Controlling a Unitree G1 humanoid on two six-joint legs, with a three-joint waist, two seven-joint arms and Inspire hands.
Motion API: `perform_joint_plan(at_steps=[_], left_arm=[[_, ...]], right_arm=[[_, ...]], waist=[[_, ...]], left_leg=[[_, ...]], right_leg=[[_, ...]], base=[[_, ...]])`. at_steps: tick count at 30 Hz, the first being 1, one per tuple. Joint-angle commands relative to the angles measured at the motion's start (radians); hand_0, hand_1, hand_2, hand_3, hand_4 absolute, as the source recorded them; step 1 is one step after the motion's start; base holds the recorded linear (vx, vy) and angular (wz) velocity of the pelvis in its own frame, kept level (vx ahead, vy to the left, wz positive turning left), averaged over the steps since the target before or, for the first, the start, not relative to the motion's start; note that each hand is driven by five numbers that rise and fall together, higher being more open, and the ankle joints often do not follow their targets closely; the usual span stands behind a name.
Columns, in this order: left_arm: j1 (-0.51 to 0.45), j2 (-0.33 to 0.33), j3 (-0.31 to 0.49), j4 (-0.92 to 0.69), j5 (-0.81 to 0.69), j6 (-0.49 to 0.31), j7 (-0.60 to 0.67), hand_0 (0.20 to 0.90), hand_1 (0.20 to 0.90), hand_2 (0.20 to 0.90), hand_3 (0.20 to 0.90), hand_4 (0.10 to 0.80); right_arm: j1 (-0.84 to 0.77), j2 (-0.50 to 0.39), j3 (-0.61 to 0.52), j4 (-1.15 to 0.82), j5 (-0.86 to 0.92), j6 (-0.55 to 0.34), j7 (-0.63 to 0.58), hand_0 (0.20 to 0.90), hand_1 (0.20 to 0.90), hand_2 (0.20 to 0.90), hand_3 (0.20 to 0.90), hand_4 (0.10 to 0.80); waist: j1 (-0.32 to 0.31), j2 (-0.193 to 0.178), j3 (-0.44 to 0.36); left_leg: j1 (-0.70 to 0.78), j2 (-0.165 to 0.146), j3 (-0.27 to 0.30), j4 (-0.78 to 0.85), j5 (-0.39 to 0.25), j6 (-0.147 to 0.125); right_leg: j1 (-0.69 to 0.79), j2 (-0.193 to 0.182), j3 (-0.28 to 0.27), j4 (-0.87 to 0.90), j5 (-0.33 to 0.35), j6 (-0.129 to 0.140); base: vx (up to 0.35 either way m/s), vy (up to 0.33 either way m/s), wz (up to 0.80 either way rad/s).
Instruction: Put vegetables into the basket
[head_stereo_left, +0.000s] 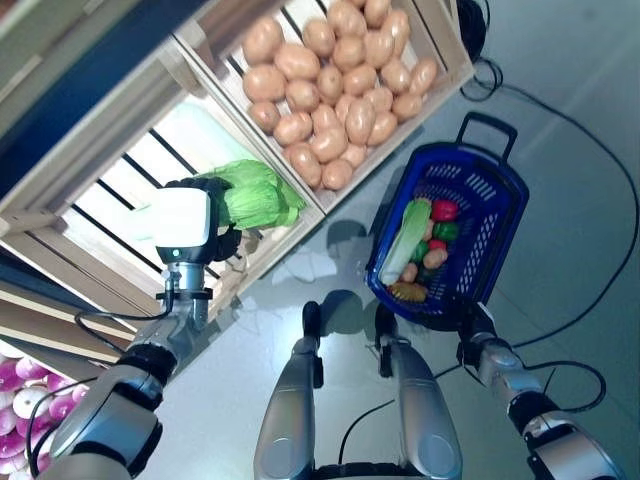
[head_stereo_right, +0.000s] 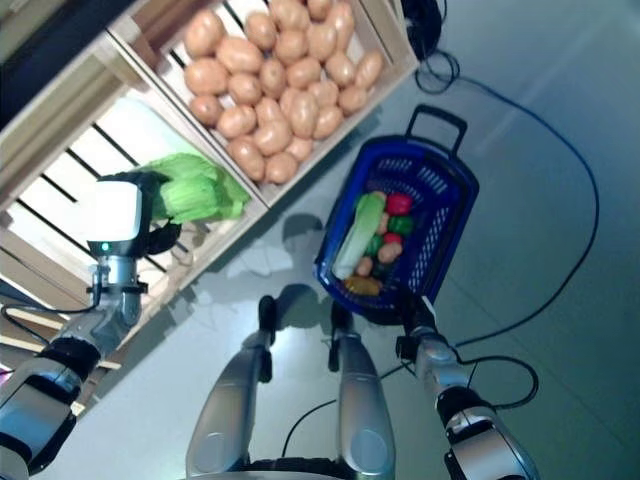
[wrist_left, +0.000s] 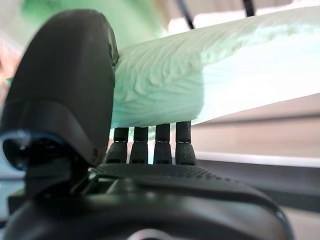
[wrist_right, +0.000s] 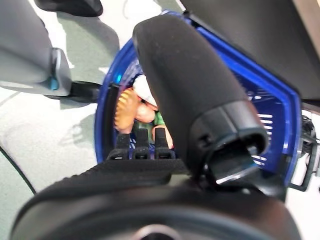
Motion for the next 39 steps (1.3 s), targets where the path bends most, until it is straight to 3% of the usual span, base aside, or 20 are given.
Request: perform_joint_plan(at_steps=[1,6,12,13,14,15,17,18,22,31,39], left_arm=[[0.037,0.055,0.100,-0.126,-0.035,-0.051,0.107,0.300,0.300,0.300,0.300,0.400],[0.173,0.020,0.160,-0.298,-0.113,-0.119,0.015,0.300,0.300,0.300,0.300,0.400],[0.337,-0.075,0.307,-0.509,-0.355,-0.280,-0.198,0.300,0.300,0.300,0.300,0.400],[0.349,-0.088,0.316,-0.520,-0.415,-0.305,-0.224,0.300,0.300,0.300,0.300,0.400],[0.371,-0.131,0.341,-0.562,-0.637,-0.369,-0.363,0.300,0.300,0.300,0.300,0.400],[0.386,-0.169,0.362,-0.588,-0.750,-0.396,-0.461,0.300,0.300,0.300,0.300,0.400],[0.404,-0.213,0.371,-0.617,-0.904,-0.424,-0.598,0.300,0.300,0.300,0.300,0.400],[0.421,-0.252,0.369,-0.647,-1.005,-0.432,-0.724,0.300,0.300,0.300,0.300,0.400],[0.439,-0.291,0.337,-0.706,-1.069,-0.386,-0.809,0.300,0.300,0.300,0.300,0.400],[0.434,-0.295,0.321,-0.751,-1.307,-0.258,-0.996,0.300,0.300,0.300,0.300,0.400],[0.405,-0.282,0.269,-0.776,-1.324,-0.178,-1.087,0.300,0.300,0.300,0.300,0.400]], right_arm=[[0.107,-0.024,-0.053,-0.064,0.039,-0.084,-0.026,0.900,0.900,0.900,0.900,0.800],[0.194,-0.005,-0.088,-0.144,0.024,-0.097,-0.009,0.900,0.900,0.900,0.900,0.800],[0.308,0.037,-0.132,-0.346,-0.020,-0.093,-0.010,0.900,0.900,0.900,0.900,0.800],[0.316,0.040,-0.137,-0.359,-0.020,-0.100,-0.003,0.900,0.900,0.900,0.900,0.800],[0.339,0.059,-0.144,-0.406,-0.026,-0.099,-0.001,0.900,0.900,0.900,0.900,0.800],[0.352,0.069,-0.151,-0.429,-0.019,-0.110,0.013,0.900,0.900,0.900,0.900,0.800],[0.368,0.087,-0.158,-0.466,-0.018,-0.120,0.031,0.900,0.900,0.900,0.900,0.800],[0.380,0.102,-0.163,-0.512,-0.020,-0.120,0.052,0.900,0.900,0.900,0.900,0.800],[0.393,0.111,-0.154,-0.616,-0.046,-0.116,0.089,0.900,0.900,0.900,0.900,0.800],[0.399,0.050,-0.131,-0.854,0.050,-0.129,0.357,0.900,0.900,0.900,0.900,0.800],[0.354,-0.014,-0.091,-0.923,0.097,-0.070,0.487,0.900,0.900,0.900,0.900,0.800]], waist=[[0.022,0.007,-0.091],[0.030,0.004,-0.148],[0.032,-0.001,-0.225],[0.032,-0.002,-0.230],[0.034,-0.006,-0.248],[0.037,-0.010,-0.257],[0.039,-0.015,-0.268],[0.042,-0.021,-0.280],[0.043,-0.026,-0.301],[0.037,-0.037,-0.337],[0.042,-0.043,-0.363]], left_leg=[[-0.011,-0.049,-0.033,0.029,-0.049,-0.034],[0.084,-0.037,-0.049,-0.060,-0.036,-0.041],[0.203,-0.025,-0.054,-0.145,-0.030,-0.046],[0.208,-0.025,-0.054,-0.147,-0.031,-0.045],[0.227,-0.024,-0.053,-0.152,-0.034,-0.042],[0.236,-0.025,-0.055,-0.152,-0.038,-0.040],[0.250,-0.025,-0.054,-0.152,-0.043,-0.037],[0.265,-0.026,-0.053,-0.152,-0.050,-0.034],[0.298,-0.024,-0.044,-0.152,-0.062,-0.029],[0.363,-0.029,-0.024,-0.164,-0.091,-0.011],[0.404,-0.033,-0.015,-0.178,-0.104,-0.005]], right_leg=[[0.088,-0.024,-0.059,-0.098,0.028,0.030],[0.200,-0.028,-0.083,-0.190,0.041,0.034],[0.334,-0.024,-0.099,-0.290,0.062,0.048],[0.340,-0.024,-0.099,-0.294,0.063,0.048],[0.361,-0.026,-0.105,-0.305,0.065,0.051],[0.373,-0.027,-0.108,-0.311,0.067,0.053],[0.389,-0.029,-0.113,-0.316,0.068,0.055],[0.404,-0.030,-0.114,-0.324,0.073,0.059],[0.431,-0.032,-0.111,-0.338,0.083,0.065],[0.477,-0.039,-0.094,-0.357,0.085,0.080],[0.506,-0.044,-0.089,-0.368,0.087,0.091]], base=[[0.126,-0.033,0.04],[0.154,-0.037,0.10],[0.164,-0.015,0.08],[0.148,-0.030,0.01],[0.152,-0.042,0.05],[0.171,-0.052,0.13],[0.124,-0.044,0.18],[0.138,-0.049,0.15],[0.130,-0.022,0.04],[0.074,-0.006,-0.02],[0.052,0.006,-0.04]])
